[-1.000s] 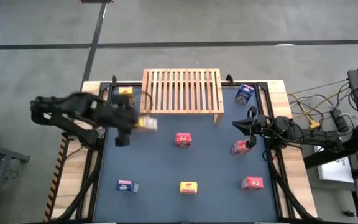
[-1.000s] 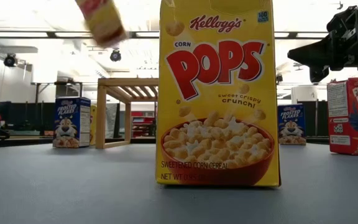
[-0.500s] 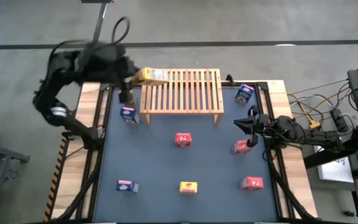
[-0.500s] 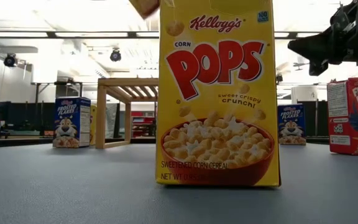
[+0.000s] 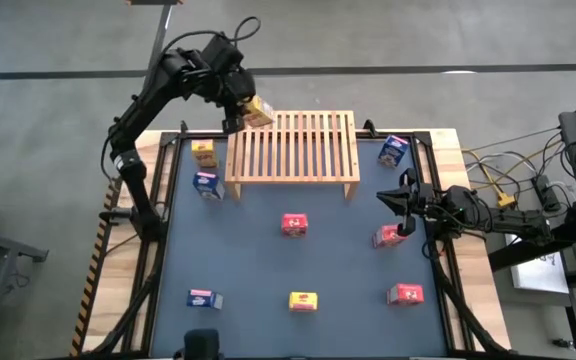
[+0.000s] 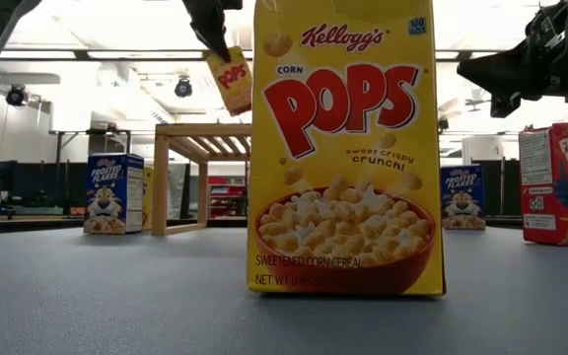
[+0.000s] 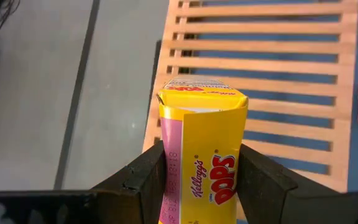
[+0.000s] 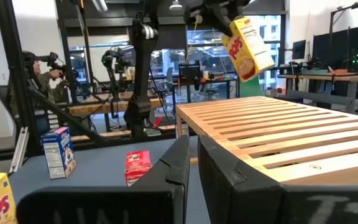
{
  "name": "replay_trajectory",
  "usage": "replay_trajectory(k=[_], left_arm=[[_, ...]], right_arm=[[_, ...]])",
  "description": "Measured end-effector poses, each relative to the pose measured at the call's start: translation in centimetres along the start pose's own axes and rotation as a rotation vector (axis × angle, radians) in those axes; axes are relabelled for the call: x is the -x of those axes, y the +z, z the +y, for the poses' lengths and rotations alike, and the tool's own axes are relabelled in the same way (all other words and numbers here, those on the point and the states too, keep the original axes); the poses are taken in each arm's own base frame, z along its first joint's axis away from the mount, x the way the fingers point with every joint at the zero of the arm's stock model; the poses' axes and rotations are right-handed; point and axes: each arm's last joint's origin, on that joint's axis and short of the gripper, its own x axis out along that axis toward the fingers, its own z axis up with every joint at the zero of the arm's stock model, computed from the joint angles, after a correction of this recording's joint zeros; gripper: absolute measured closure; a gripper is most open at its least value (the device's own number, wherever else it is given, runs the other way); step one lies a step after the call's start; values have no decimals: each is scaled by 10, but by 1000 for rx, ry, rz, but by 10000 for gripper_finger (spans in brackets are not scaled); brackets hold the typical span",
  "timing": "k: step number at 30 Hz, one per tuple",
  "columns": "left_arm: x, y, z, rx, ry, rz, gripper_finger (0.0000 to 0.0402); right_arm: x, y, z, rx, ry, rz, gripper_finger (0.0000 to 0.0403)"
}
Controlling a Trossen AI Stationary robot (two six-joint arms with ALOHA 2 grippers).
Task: Stack cereal on shelf
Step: Put the left yellow cereal box on the shelf
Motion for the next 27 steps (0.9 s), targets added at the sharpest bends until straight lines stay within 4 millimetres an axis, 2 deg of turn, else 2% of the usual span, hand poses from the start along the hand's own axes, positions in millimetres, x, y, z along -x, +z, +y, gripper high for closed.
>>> replay_trajectory(k=[6,10,15,21,27], left_arm=[[-19,-5,11,55,-16,78,249],[-26,-7,10,67,-57,112,249],[-44,-10,15,70,-77,186,249],[-51,-11,19,75,-73,201,249],[-47,-12,18,71,-74,202,249]], right_arm=[[0,0,0,-3,0,0,380],[0,0,0,-1,0,0,380],[0,0,0,0,-1,0,380],[0,0,0,0,-2,0,380],[0,0,0,0,-2,0,380]])
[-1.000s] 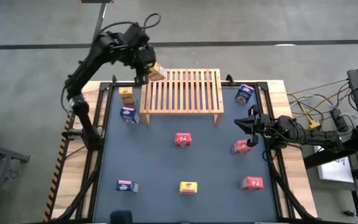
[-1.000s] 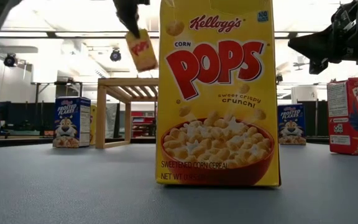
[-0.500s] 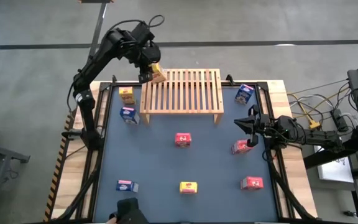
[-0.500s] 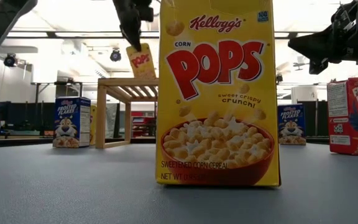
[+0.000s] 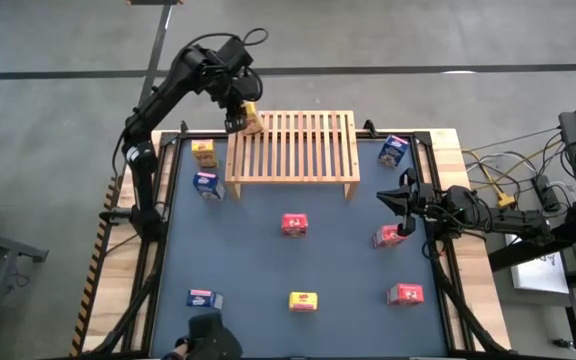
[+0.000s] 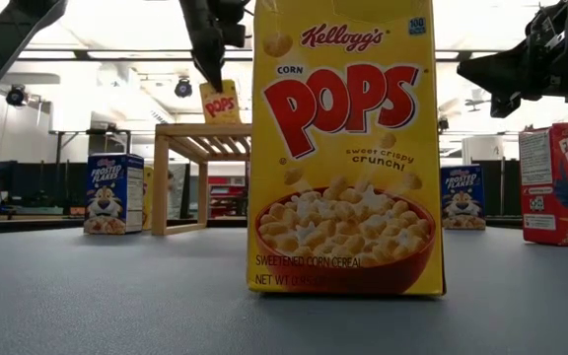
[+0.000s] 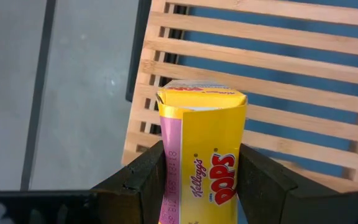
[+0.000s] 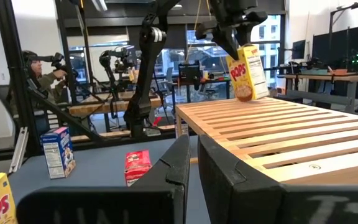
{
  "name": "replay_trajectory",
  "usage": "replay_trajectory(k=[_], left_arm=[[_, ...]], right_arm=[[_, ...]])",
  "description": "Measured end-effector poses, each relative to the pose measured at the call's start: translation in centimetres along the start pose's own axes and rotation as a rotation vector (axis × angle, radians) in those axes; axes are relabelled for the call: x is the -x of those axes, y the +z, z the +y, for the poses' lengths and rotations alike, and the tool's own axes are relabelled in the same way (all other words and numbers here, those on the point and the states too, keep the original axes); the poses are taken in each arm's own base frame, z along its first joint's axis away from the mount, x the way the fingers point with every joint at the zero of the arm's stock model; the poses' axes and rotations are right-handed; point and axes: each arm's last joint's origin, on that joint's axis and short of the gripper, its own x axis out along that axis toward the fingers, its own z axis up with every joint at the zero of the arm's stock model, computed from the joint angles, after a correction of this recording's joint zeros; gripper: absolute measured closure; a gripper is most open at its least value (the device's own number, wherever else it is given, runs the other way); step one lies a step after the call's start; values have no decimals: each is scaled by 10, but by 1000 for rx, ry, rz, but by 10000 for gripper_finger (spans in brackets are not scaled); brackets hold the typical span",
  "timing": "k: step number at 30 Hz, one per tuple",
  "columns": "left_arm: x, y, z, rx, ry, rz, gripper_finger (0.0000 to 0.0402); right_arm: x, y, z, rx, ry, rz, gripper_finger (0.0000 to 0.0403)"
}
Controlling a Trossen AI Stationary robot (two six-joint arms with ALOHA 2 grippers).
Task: Stack cereal on shelf
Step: Put the left yellow cereal box on the shelf
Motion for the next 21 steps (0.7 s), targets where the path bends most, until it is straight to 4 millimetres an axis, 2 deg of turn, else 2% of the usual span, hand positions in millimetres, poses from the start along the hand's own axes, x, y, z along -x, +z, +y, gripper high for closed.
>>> replay_trajectory(k=[7,17,21], left_arm=[[16,-4,-4,8,16,-35,249],[10,-5,-5,32,-5,-21,249],[23,-8,-10,43,-31,-69,249]], right_arm=[[0,0,0,0,0,0,380],[0,0,0,0,0,0,380],[0,0,0,0,0,0,380]])
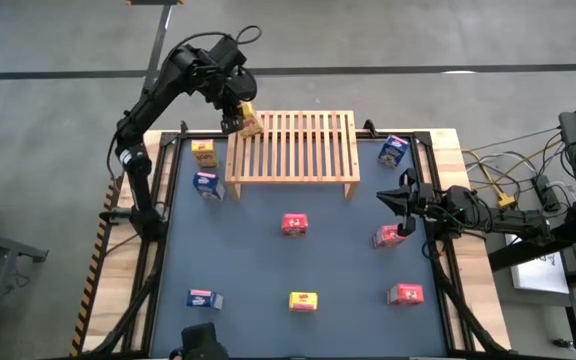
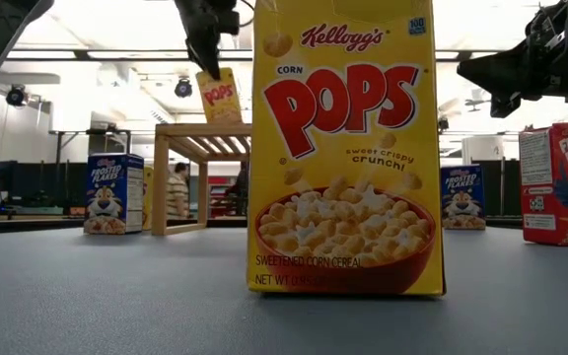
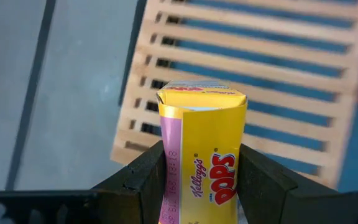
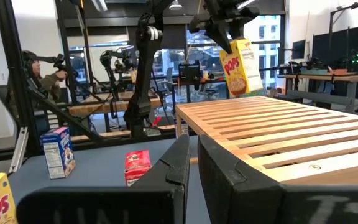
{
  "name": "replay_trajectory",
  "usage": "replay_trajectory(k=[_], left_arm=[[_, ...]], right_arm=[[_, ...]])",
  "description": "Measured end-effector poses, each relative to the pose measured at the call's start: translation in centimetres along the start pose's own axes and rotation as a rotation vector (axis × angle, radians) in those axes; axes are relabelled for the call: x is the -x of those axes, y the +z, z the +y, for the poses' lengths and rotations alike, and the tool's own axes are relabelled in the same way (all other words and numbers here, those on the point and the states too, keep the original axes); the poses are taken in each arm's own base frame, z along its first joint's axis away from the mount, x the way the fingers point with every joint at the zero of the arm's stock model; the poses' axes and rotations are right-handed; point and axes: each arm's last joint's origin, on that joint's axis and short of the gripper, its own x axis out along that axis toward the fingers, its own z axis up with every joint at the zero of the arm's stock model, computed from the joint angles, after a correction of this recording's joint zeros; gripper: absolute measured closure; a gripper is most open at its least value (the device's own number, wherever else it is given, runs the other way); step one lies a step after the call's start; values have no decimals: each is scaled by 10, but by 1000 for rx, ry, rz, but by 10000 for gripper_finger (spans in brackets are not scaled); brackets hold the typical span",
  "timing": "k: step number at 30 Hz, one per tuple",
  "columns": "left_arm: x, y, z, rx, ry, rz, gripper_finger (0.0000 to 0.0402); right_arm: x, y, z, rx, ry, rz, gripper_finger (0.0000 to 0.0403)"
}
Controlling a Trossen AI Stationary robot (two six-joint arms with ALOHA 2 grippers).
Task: Stack cereal on shelf
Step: Put the left yellow cereal box on the shelf
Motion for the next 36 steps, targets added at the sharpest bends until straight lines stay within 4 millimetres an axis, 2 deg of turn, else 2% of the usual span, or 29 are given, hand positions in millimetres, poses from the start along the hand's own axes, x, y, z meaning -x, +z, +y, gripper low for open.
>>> replay_trajectory(k=[6,8,13,17,24,30,36], left_arm=[[36,-15,-15,2,-58,-112,249],[41,-24,-20,13,-66,-103,249],[40,-50,-34,13,-76,-85,249],[31,-61,-38,-59,-40,-113,249],[15,-53,-31,-124,26,-112,249],[-8,-33,-18,-143,4,-65,249],[-20,-11,-5,-126,-34,-4,249]], right_arm=[[0,0,0,0,0,0,380],[0,0,0,-1,0,0,380],[0,0,0,0,0,0,380],[0,0,0,0,0,-4,380],[0,1,-1,0,-23,-9,380],[0,1,-1,0,-50,-10,380],[0,1,-1,-2,-50,-10,380]])
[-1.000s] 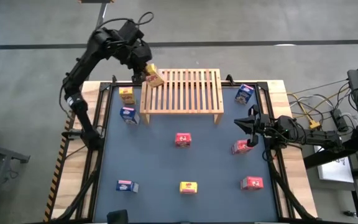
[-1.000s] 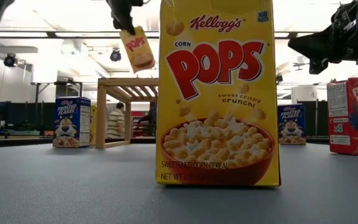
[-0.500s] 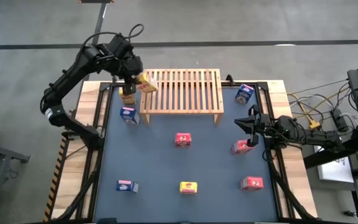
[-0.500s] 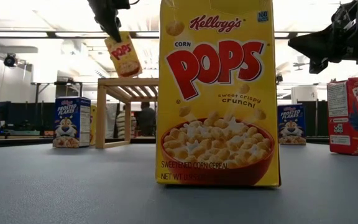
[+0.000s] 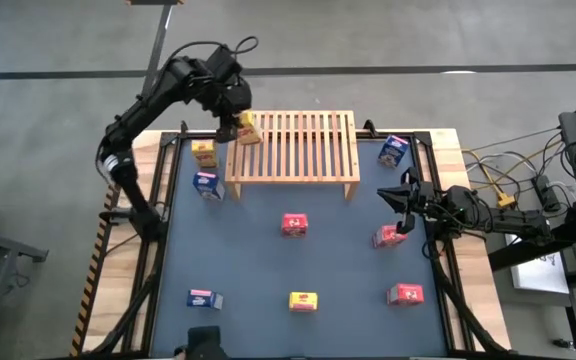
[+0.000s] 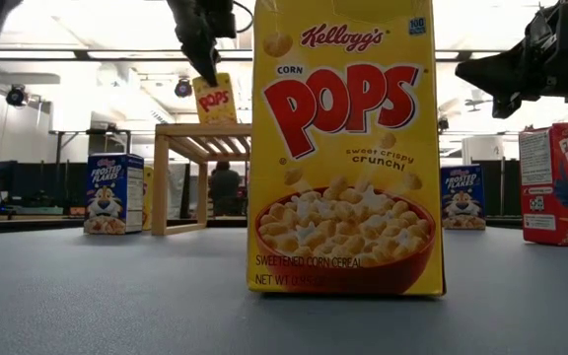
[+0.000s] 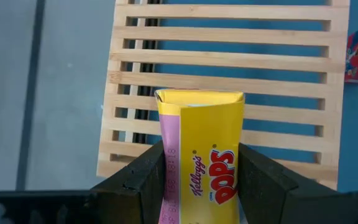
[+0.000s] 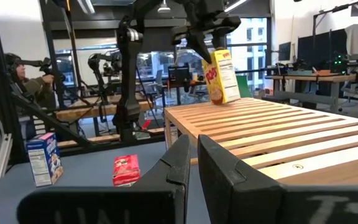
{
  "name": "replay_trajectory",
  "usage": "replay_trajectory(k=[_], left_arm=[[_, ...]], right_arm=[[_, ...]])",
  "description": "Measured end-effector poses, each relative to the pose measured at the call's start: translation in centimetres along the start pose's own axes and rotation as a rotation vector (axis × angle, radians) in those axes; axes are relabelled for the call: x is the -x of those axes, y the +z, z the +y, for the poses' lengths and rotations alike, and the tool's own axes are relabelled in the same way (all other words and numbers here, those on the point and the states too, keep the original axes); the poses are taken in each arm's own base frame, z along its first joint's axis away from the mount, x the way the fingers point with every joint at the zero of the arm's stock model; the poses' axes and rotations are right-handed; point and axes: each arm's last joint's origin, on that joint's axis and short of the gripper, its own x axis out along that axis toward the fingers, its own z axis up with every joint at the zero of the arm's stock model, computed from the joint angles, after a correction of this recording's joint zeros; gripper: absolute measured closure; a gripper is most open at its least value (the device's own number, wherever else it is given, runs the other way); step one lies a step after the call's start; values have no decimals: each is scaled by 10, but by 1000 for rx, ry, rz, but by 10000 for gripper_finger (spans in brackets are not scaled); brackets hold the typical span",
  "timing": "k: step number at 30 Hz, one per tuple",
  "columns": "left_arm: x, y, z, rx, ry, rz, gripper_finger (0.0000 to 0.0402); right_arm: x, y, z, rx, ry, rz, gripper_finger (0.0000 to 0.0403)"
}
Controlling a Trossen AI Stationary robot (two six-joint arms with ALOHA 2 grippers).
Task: Stack cereal on shelf
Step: Put the left yellow cereal box on the shelf
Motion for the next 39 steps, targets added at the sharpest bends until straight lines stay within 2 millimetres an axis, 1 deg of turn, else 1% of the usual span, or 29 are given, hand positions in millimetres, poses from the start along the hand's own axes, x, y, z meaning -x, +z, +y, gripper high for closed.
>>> replay_trajectory(k=[4,9,16,20,24,27,31,37,39], left_arm=[[-3,11,8,12,-21,36,249],[-11,22,19,30,42,54,237],[-21,21,22,51,57,107,174],[-18,21,21,52,62,99,140],[-13,21,21,55,71,86,118],[-1,19,18,54,93,67,113],[23,12,12,61,138,32,112],[70,-3,-5,71,190,-70,117],[86,-8,-12,77,161,-137,122]], right_arm=[[0,0,0,-1,0,0,380],[0,0,0,-2,0,0,380],[0,0,0,-2,-1,0,380],[0,0,0,0,-1,0,380],[0,0,0,1,-1,0,380],[0,0,0,1,-1,0,380],[0,0,0,1,-1,0,380],[0,0,0,1,-1,0,380],[0,0,0,1,-1,0,380]])
